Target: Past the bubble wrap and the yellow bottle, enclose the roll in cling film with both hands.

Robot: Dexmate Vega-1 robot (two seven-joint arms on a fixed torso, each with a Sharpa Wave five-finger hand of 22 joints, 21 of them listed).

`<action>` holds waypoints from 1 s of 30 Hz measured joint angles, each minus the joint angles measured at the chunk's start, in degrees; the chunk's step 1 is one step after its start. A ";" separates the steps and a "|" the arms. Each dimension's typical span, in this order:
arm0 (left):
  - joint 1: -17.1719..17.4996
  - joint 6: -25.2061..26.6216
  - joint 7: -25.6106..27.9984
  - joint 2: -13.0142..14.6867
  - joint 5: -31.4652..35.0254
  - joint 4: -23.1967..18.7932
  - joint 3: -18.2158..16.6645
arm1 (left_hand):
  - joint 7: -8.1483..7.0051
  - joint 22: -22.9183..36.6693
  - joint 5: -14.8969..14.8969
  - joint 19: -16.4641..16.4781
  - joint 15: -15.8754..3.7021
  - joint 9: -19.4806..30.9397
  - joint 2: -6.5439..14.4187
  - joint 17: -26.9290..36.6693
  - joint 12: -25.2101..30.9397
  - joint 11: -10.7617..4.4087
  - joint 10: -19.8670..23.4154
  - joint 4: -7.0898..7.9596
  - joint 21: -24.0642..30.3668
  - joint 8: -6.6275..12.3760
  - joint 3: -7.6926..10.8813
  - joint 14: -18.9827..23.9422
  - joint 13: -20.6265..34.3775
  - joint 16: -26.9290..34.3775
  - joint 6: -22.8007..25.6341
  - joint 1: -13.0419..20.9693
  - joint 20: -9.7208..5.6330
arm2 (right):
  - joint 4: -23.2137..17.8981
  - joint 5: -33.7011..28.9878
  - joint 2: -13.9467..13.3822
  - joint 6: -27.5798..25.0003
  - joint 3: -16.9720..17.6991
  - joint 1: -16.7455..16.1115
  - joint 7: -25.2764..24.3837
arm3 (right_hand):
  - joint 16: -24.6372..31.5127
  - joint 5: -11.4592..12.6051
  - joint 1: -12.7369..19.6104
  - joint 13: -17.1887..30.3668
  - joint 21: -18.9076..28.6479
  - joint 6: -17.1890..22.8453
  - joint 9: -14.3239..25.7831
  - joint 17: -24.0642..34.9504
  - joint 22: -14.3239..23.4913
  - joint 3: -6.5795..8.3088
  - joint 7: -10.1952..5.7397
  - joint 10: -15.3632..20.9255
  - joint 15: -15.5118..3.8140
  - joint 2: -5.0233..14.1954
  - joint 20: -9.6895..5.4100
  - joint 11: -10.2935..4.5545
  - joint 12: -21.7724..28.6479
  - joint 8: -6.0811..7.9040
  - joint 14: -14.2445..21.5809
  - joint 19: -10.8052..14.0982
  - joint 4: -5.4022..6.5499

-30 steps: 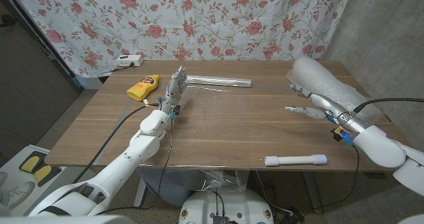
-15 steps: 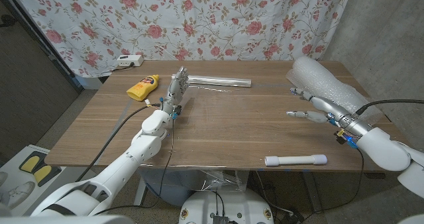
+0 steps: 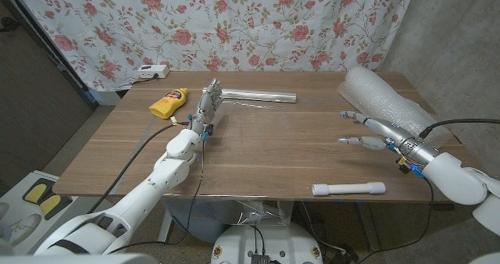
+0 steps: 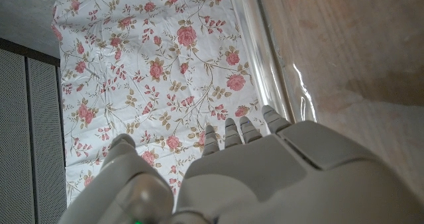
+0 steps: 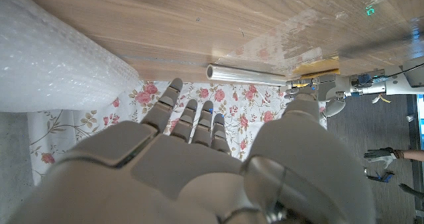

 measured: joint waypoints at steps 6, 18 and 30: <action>0.01 0.22 0.02 0.08 0.00 -0.01 -0.01 | 0.00 0.00 0.00 0.00 0.00 0.00 0.00 0.00 0.00 0.00 0.00 0.00 0.00 0.00 0.00 0.00 0.00 0.00 0.00 0.00 0.00 | -0.43 -0.90 0.60 -0.05 0.89 -0.68 0.49 | 0.00 0.00 0.00 0.00 0.00 0.00 0.00 0.15 0.00 0.16 0.00 0.00 0.00 0.00 0.00 0.00 0.00 0.00 0.00 -0.01 0.49; -0.02 0.32 -0.08 0.09 0.03 0.34 0.01 | 0.00 0.00 0.00 0.00 0.00 0.00 0.31 0.00 0.00 0.00 0.00 0.00 0.00 0.00 0.01 0.00 0.00 0.00 0.00 -0.31 0.00 | -1.81 -3.18 2.24 -0.12 3.14 -2.82 1.35 | 0.53 0.00 -0.53 -0.01 0.00 -1.58 0.00 0.42 0.00 -0.40 0.91 -0.71 0.01 -0.40 0.75 1.16 -0.41 -0.80 1.42 0.28 1.05; -0.57 0.32 -0.56 -0.11 0.03 0.93 0.26 | 0.00 0.00 0.22 0.00 0.00 0.00 0.31 -0.01 0.00 0.00 0.00 0.25 0.00 0.00 -0.24 0.00 0.00 0.00 0.00 -0.31 0.00 | -3.84 -6.00 4.27 -0.91 5.51 -4.87 2.94 | 2.61 0.20 -1.14 0.58 1.68 -2.32 -0.01 1.22 0.38 -0.13 1.40 0.62 -0.18 0.24 6.15 1.43 -0.41 -1.34 6.75 8.21 1.73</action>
